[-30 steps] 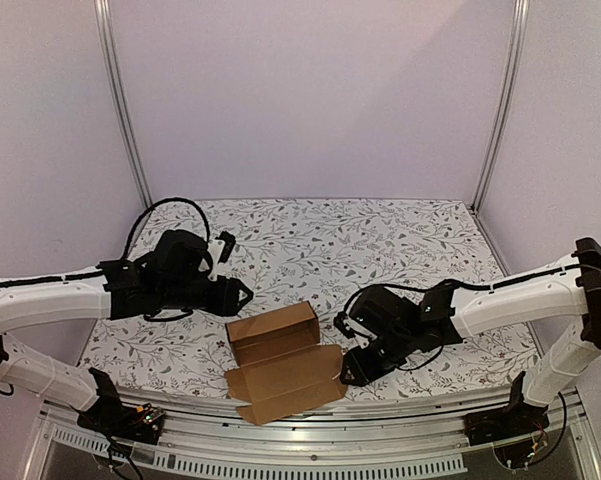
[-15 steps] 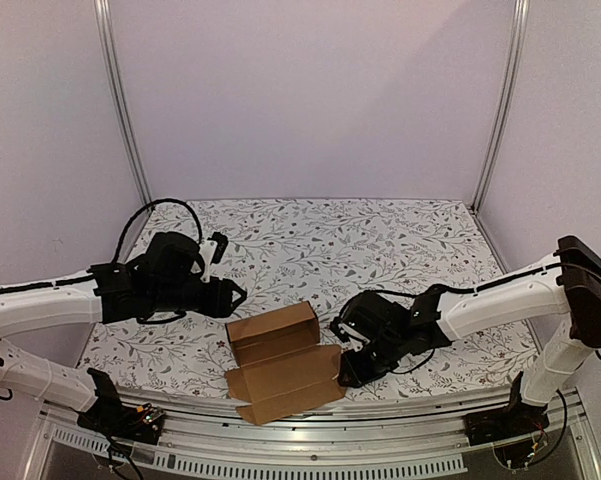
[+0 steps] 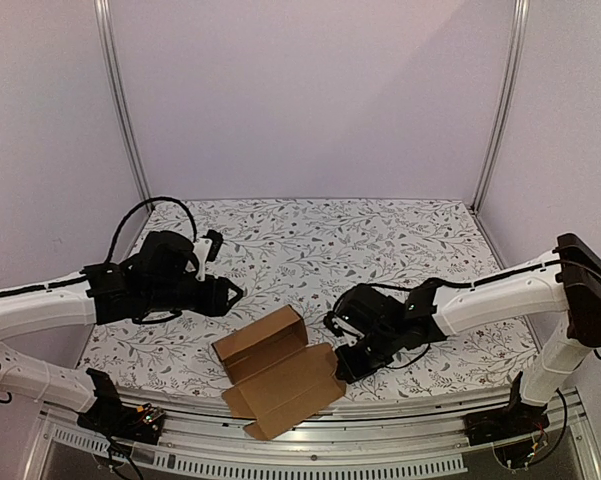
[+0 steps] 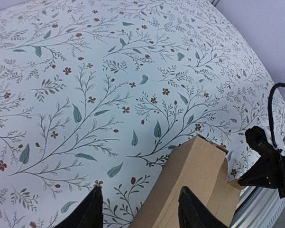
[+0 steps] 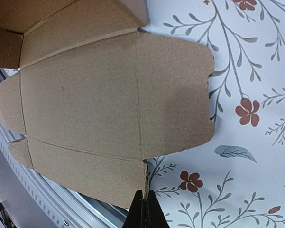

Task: Fold the paper box

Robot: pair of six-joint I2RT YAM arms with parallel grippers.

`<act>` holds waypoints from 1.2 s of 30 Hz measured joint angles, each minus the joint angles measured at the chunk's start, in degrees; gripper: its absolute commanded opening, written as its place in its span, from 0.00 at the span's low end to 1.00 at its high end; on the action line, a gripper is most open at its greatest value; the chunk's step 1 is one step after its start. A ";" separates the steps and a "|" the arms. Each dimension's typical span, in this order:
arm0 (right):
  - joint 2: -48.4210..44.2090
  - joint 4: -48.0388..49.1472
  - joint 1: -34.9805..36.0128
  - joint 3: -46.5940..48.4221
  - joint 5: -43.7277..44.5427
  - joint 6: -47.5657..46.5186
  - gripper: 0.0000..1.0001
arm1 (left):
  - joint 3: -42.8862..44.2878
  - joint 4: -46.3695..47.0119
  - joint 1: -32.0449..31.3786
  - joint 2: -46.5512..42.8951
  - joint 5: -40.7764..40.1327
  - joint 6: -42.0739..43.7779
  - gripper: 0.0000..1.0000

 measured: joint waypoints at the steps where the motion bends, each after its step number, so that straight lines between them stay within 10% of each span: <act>1: 0.00 -0.87 0.00 0.59 0.28 -0.35 0.00 | 0.00 -0.22 0.00 -0.20 -0.07 0.00 0.52; 23: 2.19 -45.92 1.01 41.53 41.00 -29.16 0.00 | 0.00 -3.54 0.07 -10.08 -2.56 -1.11 0.52; 36: 6.05 -46.03 3.08 44.33 64.94 -59.67 0.00 | -0.31 -5.27 0.07 -12.00 -4.07 -1.09 0.52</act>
